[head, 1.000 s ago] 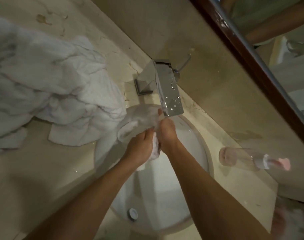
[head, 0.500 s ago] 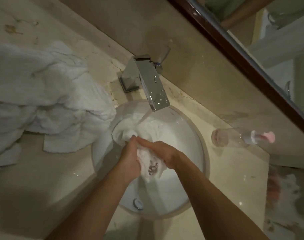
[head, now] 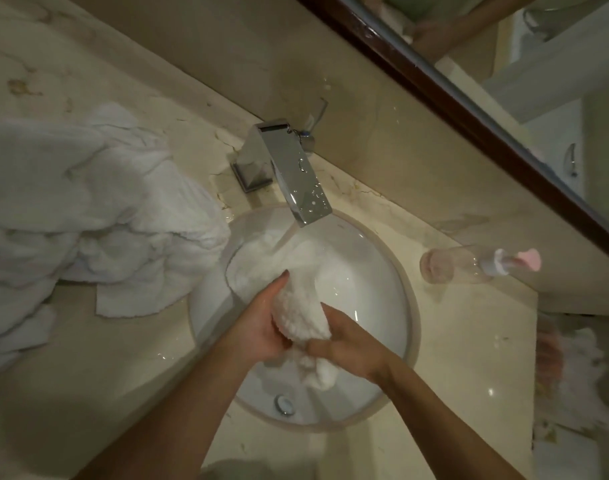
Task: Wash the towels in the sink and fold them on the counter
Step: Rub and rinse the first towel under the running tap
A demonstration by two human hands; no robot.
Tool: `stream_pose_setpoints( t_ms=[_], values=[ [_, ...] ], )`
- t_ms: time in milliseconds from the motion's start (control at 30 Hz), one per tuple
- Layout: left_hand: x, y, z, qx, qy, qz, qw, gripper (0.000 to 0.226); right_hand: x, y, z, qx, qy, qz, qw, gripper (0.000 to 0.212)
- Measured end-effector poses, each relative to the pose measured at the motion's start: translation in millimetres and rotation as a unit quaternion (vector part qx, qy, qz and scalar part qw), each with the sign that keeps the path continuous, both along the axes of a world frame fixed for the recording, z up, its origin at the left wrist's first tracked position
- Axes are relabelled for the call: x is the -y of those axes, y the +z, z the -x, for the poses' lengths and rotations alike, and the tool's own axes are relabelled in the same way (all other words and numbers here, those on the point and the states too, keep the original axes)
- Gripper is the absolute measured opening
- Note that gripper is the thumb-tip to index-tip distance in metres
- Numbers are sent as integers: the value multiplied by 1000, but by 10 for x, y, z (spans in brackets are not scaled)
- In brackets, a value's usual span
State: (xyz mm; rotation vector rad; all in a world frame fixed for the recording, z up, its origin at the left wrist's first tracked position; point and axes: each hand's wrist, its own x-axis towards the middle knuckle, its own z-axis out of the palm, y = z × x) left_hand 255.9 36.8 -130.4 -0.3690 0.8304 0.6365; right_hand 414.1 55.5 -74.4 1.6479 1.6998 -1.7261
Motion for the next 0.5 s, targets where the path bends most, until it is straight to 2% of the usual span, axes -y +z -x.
stream_pose_setpoints(
  t_ms=[100,200,300,367,433,500],
  values=[
    [-232,-15,-245,-23,108,41,993,57,74,200,-250,19,45,-30,998,61],
    [-382,-24,-297,8,180,57,982,37,20,227,-499,57,47,-34,997,63],
    [-438,104,-241,-28,131,-7,991,20,-132,280,-572,80,-20,56,995,78],
    [-397,217,-208,-131,86,-69,985,19,-224,270,-458,56,-98,88,990,91],
    [-292,275,-170,-300,5,-170,939,6,-313,128,-265,-37,-175,89,980,81],
    [-173,284,-135,-419,-135,-289,850,20,-414,-27,17,-110,-231,119,959,73]
  ],
)
